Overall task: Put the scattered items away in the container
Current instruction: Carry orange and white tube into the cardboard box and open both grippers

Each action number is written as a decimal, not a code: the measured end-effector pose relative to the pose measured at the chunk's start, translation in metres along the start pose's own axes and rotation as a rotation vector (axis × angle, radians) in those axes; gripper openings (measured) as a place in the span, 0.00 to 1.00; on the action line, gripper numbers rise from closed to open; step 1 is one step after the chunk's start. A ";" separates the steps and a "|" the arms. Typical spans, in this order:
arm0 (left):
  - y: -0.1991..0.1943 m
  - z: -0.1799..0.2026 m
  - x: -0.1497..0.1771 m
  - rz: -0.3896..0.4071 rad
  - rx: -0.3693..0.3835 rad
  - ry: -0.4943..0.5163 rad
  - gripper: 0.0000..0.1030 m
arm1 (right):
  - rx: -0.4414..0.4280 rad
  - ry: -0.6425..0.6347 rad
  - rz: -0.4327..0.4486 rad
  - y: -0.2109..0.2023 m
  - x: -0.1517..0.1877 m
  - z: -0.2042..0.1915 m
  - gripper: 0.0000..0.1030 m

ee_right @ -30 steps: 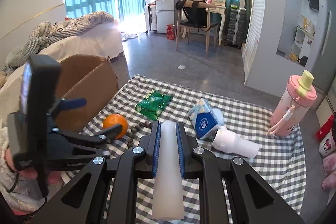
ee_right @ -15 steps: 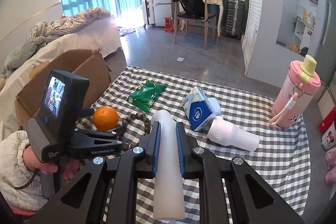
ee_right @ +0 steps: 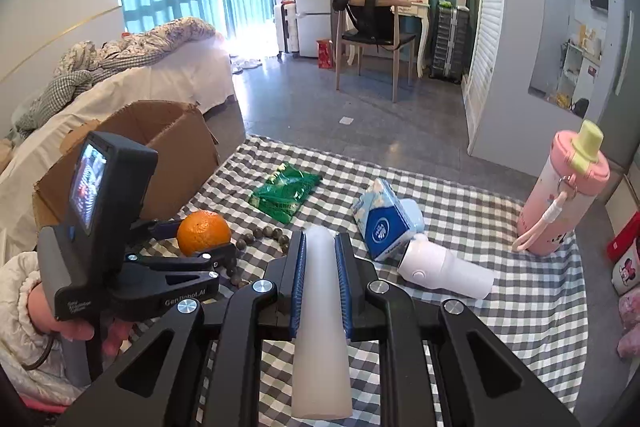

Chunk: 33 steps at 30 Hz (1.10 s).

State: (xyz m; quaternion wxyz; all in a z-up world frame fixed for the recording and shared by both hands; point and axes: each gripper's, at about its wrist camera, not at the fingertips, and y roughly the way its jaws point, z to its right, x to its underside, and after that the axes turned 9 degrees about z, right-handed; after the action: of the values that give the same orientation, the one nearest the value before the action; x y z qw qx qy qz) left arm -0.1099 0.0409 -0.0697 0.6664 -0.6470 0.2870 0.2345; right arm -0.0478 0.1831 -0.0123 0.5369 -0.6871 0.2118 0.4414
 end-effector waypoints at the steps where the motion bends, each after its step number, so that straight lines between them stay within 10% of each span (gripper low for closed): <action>1: -0.009 0.001 -0.003 0.022 0.002 0.008 0.56 | 0.001 -0.009 0.008 -0.003 -0.003 -0.003 0.14; 15: -0.133 -0.066 -0.048 0.275 -0.066 -0.063 0.56 | -0.142 -0.194 0.210 -0.040 -0.073 -0.088 0.14; 33: -0.182 -0.211 -0.012 0.275 -0.335 -0.230 0.56 | -0.403 -0.375 0.229 0.004 -0.098 -0.258 0.14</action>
State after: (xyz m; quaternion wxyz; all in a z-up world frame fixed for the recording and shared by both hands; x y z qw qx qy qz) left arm -0.0114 -0.1785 0.0714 0.5398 -0.6723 0.2516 0.4397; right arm -0.0037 -0.0748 0.0761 0.3661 -0.6579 0.0934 0.6515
